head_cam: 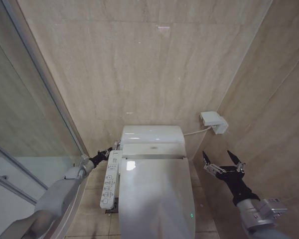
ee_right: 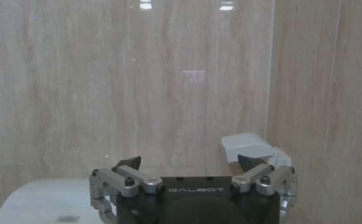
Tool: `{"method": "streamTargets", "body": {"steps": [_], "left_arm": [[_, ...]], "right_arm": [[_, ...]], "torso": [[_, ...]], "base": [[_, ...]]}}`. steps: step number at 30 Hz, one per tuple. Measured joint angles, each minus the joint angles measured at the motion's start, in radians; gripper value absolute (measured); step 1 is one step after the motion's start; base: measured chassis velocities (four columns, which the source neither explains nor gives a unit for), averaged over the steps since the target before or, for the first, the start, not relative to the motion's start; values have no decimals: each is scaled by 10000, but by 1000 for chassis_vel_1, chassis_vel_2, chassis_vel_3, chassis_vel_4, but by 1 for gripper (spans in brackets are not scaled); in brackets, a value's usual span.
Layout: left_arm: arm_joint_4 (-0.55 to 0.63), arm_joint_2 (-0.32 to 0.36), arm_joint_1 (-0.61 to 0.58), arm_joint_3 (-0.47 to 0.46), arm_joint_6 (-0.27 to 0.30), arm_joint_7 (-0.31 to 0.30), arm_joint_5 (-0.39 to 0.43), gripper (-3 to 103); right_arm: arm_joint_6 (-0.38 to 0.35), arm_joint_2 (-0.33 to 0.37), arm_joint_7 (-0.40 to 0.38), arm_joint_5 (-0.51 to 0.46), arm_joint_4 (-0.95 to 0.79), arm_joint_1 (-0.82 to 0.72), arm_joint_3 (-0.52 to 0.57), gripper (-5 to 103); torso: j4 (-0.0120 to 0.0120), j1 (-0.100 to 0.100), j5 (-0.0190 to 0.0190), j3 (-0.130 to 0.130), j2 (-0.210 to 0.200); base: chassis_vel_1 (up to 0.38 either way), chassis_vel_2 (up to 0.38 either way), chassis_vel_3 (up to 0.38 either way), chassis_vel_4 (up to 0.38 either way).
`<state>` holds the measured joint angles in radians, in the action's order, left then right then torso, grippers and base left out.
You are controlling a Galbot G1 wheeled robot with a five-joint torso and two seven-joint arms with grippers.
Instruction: Open the toilet lid, clean the toilet bowl with a toilet brush, close the toilet lid, and flush.
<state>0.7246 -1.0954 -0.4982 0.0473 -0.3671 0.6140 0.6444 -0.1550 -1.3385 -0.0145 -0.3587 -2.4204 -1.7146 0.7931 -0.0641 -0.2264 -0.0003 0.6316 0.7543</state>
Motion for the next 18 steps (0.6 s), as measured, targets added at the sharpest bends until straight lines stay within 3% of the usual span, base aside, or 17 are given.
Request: {"method": "streamTargets", "body": {"steps": [2, 3, 6, 7, 8, 10, 15, 18], "left_arm": [[1051, 193, -586, -236, 423, -1405, -175, 0], [1051, 193, -586, -236, 423, -1405, -175, 0], [2255, 168, -1291, -750, 921, -4480, -616, 0], [2550, 149, -1438, -942, 992, -5114, -693, 0], [2550, 149, -1438, -942, 992, -5114, -693, 0], [3320, 232, -1765, -1317, 1037, -5931, -735, 0], [4772, 737, -2423, -1810, 1207, -6493, -624, 0], [6702, 1284, -3515, -2535, 1541, -7028, -535, 0]], "right_arm": [[0, 0, 0, 0, 0, 0, 1, 100], [0, 0, 0, 0, 0, 0, 1, 100], [0, 0, -1, 0, 0, 0, 1, 100], [0, 0, 1, 0, 0, 0, 0, 100], [0, 0, 1, 0, 0, 0, 0, 100], [0, 0, 0, 0, 0, 0, 0, 100], [0, 0, 0, 0, 0, 0, 0, 100], [0, 0, 0, 0, 0, 0, 0, 100]], "torso": [[4, 2, 5, -2, 0], [4, 2, 5, -2, 0], [3, 3, 0, -2, 0], [0, 3, 3, -2, 1], [0, 3, 3, -2, 1], [-4, 2, 0, -2, 0], [0, 2, 4, -2, 1], [3, 2, 0, -2, 2]], "base": [[0, 0, 0, 0], [0, 0, 0, 0], [0, 0, 0, 0], [0, 0, 0, 0], [0, 0, 0, 0], [0, 0, 0, 0], [0, 0, 0, 0], [0, 0, 0, 0]]}}
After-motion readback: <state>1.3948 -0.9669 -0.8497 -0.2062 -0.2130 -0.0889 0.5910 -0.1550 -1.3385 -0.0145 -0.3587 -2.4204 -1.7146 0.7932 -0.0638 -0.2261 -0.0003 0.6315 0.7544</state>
